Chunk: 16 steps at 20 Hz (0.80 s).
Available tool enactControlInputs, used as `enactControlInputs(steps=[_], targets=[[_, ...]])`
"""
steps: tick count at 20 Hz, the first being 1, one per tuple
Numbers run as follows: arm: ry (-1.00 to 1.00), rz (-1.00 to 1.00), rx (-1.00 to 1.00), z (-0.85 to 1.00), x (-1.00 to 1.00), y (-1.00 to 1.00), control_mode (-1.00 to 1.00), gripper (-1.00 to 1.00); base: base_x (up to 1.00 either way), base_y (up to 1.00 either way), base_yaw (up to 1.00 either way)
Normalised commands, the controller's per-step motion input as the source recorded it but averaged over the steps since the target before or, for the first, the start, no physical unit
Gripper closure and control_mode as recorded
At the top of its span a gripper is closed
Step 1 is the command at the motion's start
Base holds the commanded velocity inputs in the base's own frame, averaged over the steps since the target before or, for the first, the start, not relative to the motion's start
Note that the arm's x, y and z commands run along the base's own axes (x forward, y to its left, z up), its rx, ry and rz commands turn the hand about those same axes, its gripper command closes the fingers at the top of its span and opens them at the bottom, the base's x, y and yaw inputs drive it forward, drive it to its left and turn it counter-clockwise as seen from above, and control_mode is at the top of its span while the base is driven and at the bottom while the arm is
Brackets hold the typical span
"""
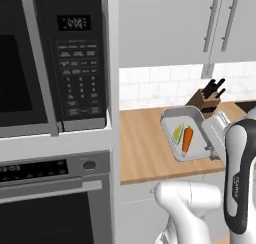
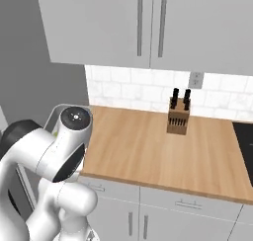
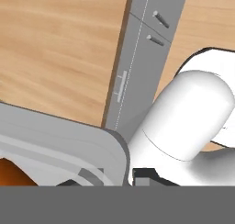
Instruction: Take the meat container that has the shrimp and place it on the second highest rack of the freezer. Then take the vegetable container that has the lemon wedge and carrot and place it on the highest rack of the freezer.
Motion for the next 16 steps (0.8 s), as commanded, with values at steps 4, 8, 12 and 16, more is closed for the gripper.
enactControlInputs(steps=[4, 8, 12, 16], targets=[[0.0, 0.0, 0.0, 0.0, 0.0, 0.0, 1.0, 1.0, 0.09, -0.5, 0.35], [0.0, 0.0, 0.0, 0.0, 0.0, 0.0, 1.0, 1.0, 0.18, -0.8, 0.34], [0.0, 0.0, 0.0, 0.0, 0.0, 0.0, 1.0, 1.0, 0.0, -0.02, 0.48], [0.0, 0.0, 0.0, 0.0, 0.0, 0.0, 1.0, 1.0, -0.01, 0.64, 0.69]])
